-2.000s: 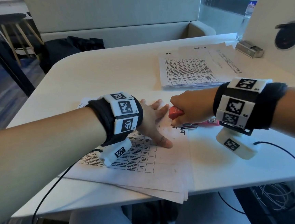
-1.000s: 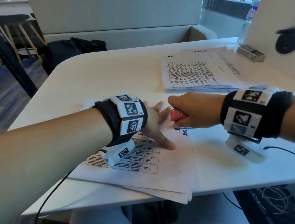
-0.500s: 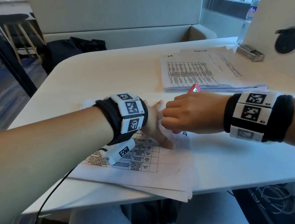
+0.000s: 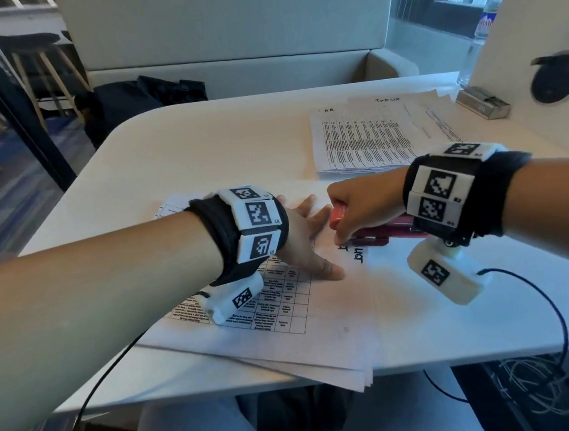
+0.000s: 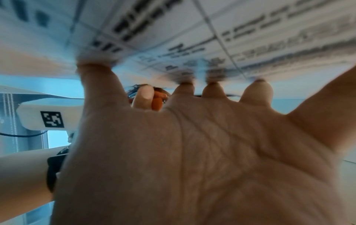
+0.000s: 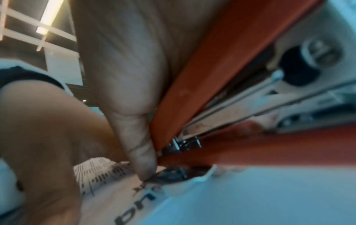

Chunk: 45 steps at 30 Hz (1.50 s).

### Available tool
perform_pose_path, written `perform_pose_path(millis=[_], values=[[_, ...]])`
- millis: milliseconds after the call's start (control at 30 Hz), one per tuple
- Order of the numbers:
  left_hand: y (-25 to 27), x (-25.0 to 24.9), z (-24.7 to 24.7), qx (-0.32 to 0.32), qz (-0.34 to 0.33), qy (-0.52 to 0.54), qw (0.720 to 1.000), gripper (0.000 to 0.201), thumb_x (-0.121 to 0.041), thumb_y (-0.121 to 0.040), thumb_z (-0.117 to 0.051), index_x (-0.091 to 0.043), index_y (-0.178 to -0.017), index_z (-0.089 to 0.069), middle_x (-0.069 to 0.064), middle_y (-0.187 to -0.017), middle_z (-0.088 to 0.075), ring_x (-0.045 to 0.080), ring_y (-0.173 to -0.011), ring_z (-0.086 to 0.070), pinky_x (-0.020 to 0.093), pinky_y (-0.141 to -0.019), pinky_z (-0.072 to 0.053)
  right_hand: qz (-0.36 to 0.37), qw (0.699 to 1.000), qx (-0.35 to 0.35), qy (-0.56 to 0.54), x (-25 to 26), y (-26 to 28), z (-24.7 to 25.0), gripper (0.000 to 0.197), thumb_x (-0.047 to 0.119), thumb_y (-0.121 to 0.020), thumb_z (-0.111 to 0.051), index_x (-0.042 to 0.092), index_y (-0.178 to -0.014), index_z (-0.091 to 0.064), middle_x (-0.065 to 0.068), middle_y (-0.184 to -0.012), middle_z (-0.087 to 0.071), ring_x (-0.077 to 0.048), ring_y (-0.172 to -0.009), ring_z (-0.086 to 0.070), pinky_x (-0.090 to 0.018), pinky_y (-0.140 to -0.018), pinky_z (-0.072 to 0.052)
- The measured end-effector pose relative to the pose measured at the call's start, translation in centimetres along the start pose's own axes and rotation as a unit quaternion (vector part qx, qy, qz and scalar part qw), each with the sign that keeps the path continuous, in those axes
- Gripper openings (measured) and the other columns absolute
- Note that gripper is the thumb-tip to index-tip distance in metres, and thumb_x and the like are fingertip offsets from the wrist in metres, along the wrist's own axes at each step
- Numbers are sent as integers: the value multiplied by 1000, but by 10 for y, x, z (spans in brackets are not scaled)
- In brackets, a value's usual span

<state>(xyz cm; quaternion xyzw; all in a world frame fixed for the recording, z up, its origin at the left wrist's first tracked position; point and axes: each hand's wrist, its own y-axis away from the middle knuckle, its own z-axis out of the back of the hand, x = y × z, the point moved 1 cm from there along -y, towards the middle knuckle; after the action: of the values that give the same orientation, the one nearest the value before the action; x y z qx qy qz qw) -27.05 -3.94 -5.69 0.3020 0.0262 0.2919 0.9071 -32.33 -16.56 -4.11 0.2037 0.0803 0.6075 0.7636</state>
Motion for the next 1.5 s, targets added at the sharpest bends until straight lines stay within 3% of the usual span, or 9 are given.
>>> perform_pose_path(millis=[300,667,767,900,1100,1200,1300,1400,1500], values=[[-5,1,-2,-5,-4,24,1000,110,-89,-69,-38,-39,-146,24,-9,-156,29,36,-146,15,55,-115,-1,-47,993,22,-106,-4,4,7,42,34,-80,-73,8,-108,-56,-8,-85,-66,-19,-63,-58,-23,-57,-43],[-6,2,-3,-6,-9,28,1000,113,-89,-68,-39,-37,-147,24,-6,-156,28,37,-145,15,55,-115,-1,-60,976,67,-199,-11,5,10,39,30,-86,-67,-1,-108,-59,-19,-91,-68,-29,-71,-62,-29,-63,-51],[-3,2,-1,0,-11,29,1000,113,-88,-69,-40,-37,-147,24,-6,-156,29,36,-146,15,53,-116,0,-57,985,47,-153,-13,6,9,39,38,-81,-72,12,-106,-57,-15,-99,-69,-26,-75,-65,-30,-67,-51],[3,3,6,8,-18,7,1000,116,-83,-70,-49,-35,-147,23,-5,-156,29,31,-148,5,48,-117,-5,-35,998,14,-47,-10,10,8,36,51,-80,-69,23,-95,-51,1,-89,-63,-14,-69,-60,-23,-57,-42],[8,3,12,16,-21,1,1000,121,-75,-70,-60,-33,-148,22,-4,-157,27,28,-149,0,43,-117,-11,11,997,-68,31,-9,8,2,45,61,-73,-69,24,-87,-47,9,-84,-56,-6,-69,-51,-25,-56,-33],[9,2,11,5,-24,2,1000,120,-72,-71,-61,-31,-149,21,-3,-158,25,28,-148,-2,42,-117,-12,19,993,-108,38,-11,10,-1,44,56,-73,-74,25,-90,-48,12,-80,-55,-4,-68,-49,-23,-54,-30],[7,1,11,-3,-26,10,1000,120,-70,-72,-63,-30,-150,18,-4,-158,23,29,-148,-3,42,-117,-12,31,988,-127,86,-13,11,-4,43,58,-72,-73,25,-93,-55,7,-90,-60,-12,-79,-54,-27,-61,-37],[7,0,9,-6,-25,6,1000,118,-69,-72,-63,-28,-151,16,-4,-158,22,29,-148,-2,42,-118,-11,39,984,-121,124,-9,16,-5,63,68,-65,-71,26,-111,-59,8,-106,-59,-16,-98,-54,-30,-79,-44],[7,0,8,-19,-31,6,999,116,-67,-73,-65,-27,-153,11,-2,-160,18,28,-148,-5,40,-117,-13,53,980,-70,178,1,24,-6,76,72,-63,-70,28,-124,-55,12,-114,-60,-15,-107,-54,-31,-81,-44]])
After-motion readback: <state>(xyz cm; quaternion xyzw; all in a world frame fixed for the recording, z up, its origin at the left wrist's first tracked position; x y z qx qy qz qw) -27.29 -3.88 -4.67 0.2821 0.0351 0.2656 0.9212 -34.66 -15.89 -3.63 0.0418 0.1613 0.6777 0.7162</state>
